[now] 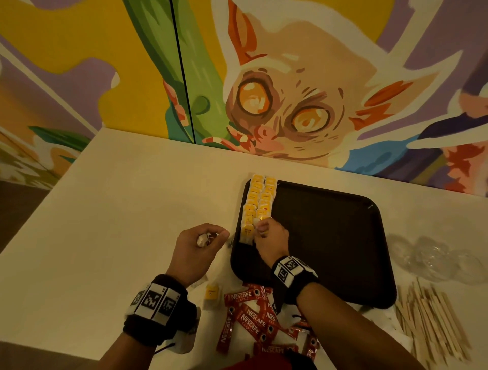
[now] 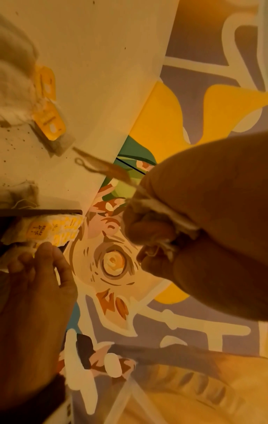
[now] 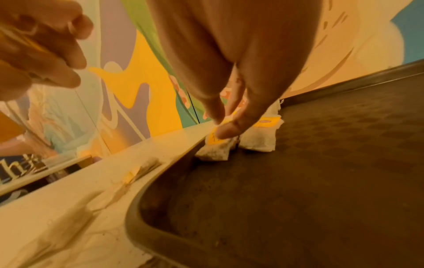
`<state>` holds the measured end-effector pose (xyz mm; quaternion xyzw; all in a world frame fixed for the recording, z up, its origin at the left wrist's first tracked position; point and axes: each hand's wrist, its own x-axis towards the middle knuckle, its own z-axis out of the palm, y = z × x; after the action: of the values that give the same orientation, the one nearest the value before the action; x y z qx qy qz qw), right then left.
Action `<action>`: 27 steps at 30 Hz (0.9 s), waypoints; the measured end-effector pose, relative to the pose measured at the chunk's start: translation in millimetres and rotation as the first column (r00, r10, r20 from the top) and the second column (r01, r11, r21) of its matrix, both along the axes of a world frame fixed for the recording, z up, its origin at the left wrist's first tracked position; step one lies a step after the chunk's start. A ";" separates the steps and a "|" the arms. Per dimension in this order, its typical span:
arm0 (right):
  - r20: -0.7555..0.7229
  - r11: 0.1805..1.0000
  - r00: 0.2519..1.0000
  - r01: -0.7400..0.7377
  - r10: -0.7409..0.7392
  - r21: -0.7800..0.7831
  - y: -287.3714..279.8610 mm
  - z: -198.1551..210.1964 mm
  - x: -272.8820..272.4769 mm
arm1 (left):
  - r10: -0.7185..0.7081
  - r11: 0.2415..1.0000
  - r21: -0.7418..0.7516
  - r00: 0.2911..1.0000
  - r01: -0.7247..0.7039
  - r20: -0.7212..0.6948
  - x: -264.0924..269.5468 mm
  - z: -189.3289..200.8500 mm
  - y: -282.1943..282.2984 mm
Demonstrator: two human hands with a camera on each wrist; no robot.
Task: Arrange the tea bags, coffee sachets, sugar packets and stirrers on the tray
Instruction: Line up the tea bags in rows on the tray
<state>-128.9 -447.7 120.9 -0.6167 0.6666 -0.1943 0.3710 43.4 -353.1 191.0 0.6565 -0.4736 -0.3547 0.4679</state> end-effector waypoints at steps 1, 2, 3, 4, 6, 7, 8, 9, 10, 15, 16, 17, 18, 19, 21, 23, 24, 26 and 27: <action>-0.010 0.999 0.999 0.051 -0.051 -0.014 0.2 -0.1 -3.3 | -0.003 1.000 0.008 1.000 0.003 0.000 -0.7 -0.5 -0.3; -0.027 0.995 0.995 0.100 -0.101 -0.021 0.3 -0.2 -7.0 | -0.004 1.000 0.017 1.000 0.004 -0.002 -1.1 -1.2 -0.6; -0.041 0.989 0.989 0.144 -0.144 -0.015 0.3 -1.6 -10.6 | -0.002 1.000 0.024 1.000 0.002 -0.002 -1.7 -1.6 -0.8; -0.044 0.983 0.982 0.184 -0.183 0.015 0.1 -3.2 -13.7 | 0.000 1.000 0.029 1.000 0.000 0.000 -2.0 -2.2 -1.1; -0.053 0.966 0.973 0.229 -0.224 0.122 -0.6 -7.2 -17.9 | 0.000 0.999 0.036 1.000 0.000 0.005 -3.3 -2.1 -1.6; -0.067 0.959 0.972 0.231 -0.223 0.162 -1.0 -8.7 -19.1 | 0.000 0.999 0.047 1.000 0.001 -0.005 -4.3 -1.7 -1.8; -0.075 0.956 0.973 0.229 -0.218 0.183 -1.7 -11.7 -19.3 | 0.005 0.998 0.070 0.999 -0.002 -0.036 -5.5 -1.4 -1.9; -0.076 0.958 0.975 0.221 -0.210 0.185 -2.3 -13.1 -19.2 | 0.018 0.994 0.105 0.996 -0.008 -0.089 -6.7 -1.1 -2.0; -0.075 0.963 0.977 0.209 -0.199 0.171 -3.0 -14.5 -18.5 | 0.038 0.989 0.149 0.987 -0.014 -0.158 -7.2 -1.0 -2.3; -0.086 0.981 0.988 0.140 -0.129 0.136 -5.7 -12.7 -15.2 | 0.223 0.949 0.311 0.823 -0.059 -0.523 -8.2 0.3 -5.6; -0.086 0.983 0.989 0.130 -0.119 0.133 -6.3 -12.2 -14.9 | 0.256 0.942 0.330 0.782 -0.068 -0.568 -7.8 1.1 -6.9; -0.086 0.984 0.990 0.122 -0.111 0.127 -7.1 -11.7 -14.8 | 0.277 0.937 0.343 0.748 -0.071 -0.603 -7.4 1.4 -8.3; -0.087 0.987 0.991 0.111 -0.102 0.115 -7.8 -10.6 -14.6 | 0.290 0.933 0.353 0.723 -0.068 -0.628 -6.9 1.6 -9.4; -0.093 0.990 0.992 0.100 -0.091 0.104 -8.2 -9.0 -14.6 | 0.297 0.931 0.361 0.705 -0.063 -0.644 -6.8 1.8 -10.5; -0.092 0.991 0.993 0.084 -0.074 0.107 -9.9 -7.3 -14.9 | 0.310 0.925 0.376 0.684 -0.055 -0.661 -6.7 2.3 -12.2; -0.098 0.992 0.994 0.052 -0.041 0.118 -11.2 -3.5 -14.7 | 0.324 0.920 0.388 0.654 -0.051 -0.683 -7.8 3.7 -13.3; -0.103 0.993 0.994 0.040 -0.028 0.115 -11.8 -1.7 -14.8 | 0.330 0.920 0.388 0.633 -0.050 -0.700 -8.6 4.4 -13.6; -0.076 0.996 0.996 0.044 -0.038 0.078 -11.9 -0.2 -15.3 | 0.341 0.921 0.386 0.591 -0.054 -0.731 -10.0 5.0 -14.5; -0.054 0.997 0.997 0.063 -0.060 0.049 -10.3 2.6 -14.8 | 0.347 0.921 0.384 0.572 -0.060 -0.743 -10.5 5.1 -15.1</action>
<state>-143.6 -458.0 123.5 -0.5911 0.6994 -0.1724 0.3630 32.9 -368.2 196.1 0.5439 -0.0701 -0.6246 0.5560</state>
